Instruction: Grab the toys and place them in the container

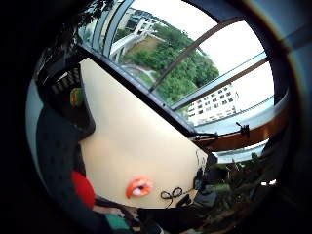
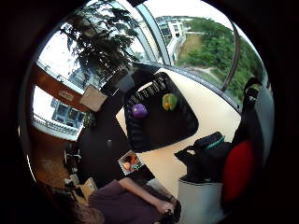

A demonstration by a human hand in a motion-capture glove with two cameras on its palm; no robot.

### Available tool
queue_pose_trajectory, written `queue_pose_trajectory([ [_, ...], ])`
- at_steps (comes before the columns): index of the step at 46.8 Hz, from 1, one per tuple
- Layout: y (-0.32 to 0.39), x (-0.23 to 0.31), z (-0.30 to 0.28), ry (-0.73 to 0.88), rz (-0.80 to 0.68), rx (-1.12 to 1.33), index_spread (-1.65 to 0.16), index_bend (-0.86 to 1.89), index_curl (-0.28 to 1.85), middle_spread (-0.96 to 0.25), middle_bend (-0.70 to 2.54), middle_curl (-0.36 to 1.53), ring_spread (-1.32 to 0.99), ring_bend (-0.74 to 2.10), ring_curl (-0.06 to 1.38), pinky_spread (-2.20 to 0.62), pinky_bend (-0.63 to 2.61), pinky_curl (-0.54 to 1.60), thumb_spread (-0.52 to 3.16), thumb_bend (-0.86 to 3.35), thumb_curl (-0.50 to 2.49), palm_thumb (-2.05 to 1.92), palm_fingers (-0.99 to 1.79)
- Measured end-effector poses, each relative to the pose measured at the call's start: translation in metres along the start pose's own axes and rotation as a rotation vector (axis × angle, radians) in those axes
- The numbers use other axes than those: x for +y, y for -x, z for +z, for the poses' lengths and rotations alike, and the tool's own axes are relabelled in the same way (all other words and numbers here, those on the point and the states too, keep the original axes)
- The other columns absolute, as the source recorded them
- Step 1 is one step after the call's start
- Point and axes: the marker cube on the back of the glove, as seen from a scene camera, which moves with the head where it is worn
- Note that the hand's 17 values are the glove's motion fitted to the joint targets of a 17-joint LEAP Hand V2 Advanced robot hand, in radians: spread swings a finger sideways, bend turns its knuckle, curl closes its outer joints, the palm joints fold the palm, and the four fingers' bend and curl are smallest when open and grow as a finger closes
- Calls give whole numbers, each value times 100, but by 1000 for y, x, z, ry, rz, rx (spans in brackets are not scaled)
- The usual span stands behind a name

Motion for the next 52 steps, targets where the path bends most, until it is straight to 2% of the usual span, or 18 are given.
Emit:
queue_pose_trajectory([
  [2, 25, -14, 9, 11, 80, -11, -22, 103, 87, -16, 123, 69, -34, 127, 69, -37, 95, 47, 65, 9, 101, 54, 112],
  [3, 37, -19, 13, 16, 57, -24, -22, 104, 87, -16, 123, 70, -34, 128, 69, -37, 95, 47, 64, 9, 102, 54, 112],
  [6, 75, -28, 26, 22, -161, -66, -21, 103, 88, -15, 123, 70, -34, 128, 69, -37, 95, 47, 63, 9, 104, 54, 112],
  [8, 99, -37, 33, 23, -216, -84, -21, 103, 88, -15, 122, 70, -34, 128, 68, -37, 95, 47, 62, 9, 106, 54, 112],
  [12, 139, -59, 48, 26, -215, -135, -21, 103, 89, -15, 122, 71, -34, 128, 68, -37, 95, 47, 61, 8, 109, 53, 111],
  [19, 164, -81, 69, 5, -264, -261, -21, 101, 89, -15, 120, 71, -34, 128, 68, -37, 96, 48, 60, 8, 113, 53, 109],
  [24, 188, -86, 94, 92, -319, -260, -22, 96, 89, -15, 116, 71, -34, 126, 67, -36, 96, 48, 61, 7, 116, 52, 102],
  [25, 190, -86, 99, 128, -334, -252, -22, 92, 89, -15, 113, 70, -33, 123, 66, -36, 97, 48, 62, 6, 116, 51, 94],
  [26, 193, -85, 105, 167, -347, -246, -22, 81, 87, -17, 101, 67, -34, 117, 65, -34, 103, 50, 67, 5, 114, 50, 64],
  [27, 195, -85, 110, 204, -356, -245, -22, 70, 88, -17, 92, 66, -32, 117, 67, -32, 103, 52, 74, 0, 111, 41, 26],
  [28, 197, -84, 113, 233, -363, -247, -22, 71, 90, -16, 80, 63, -29, 110, 69, -29, 104, 56, 80, -6, 109, 28, -4],
  [29, 198, -84, 116, 252, -367, -254, -24, 60, 87, -14, 63, 58, -22, 92, 67, -22, 105, 58, 88, -14, 101, 13, -64],
  [31, 200, -83, 120, 261, -373, -272, -26, 43, 76, -13, 51, 52, -18, 74, 59, -16, 99, 52, 96, -14, 93, 1, -70],
  [34, 199, -81, 121, 258, -382, -275, -28, 27, 63, -12, 35, 45, -13, 52, 47, -10, 90, 44, 105, -12, 84, -10, -58],
  [38, 188, -77, 115, 269, -386, -252, -30, 15, 53, -10, 19, 39, -8, 35, 37, -5, 78, 38, 115, -10, 72, -14, -45],
  [52, 104, -36, 42, 270, -331, -105, -30, 10, 38, -9, 10, 29, -1, 17, 30, 2, 62, 33, 128, -9, 43, -13, -29],
])
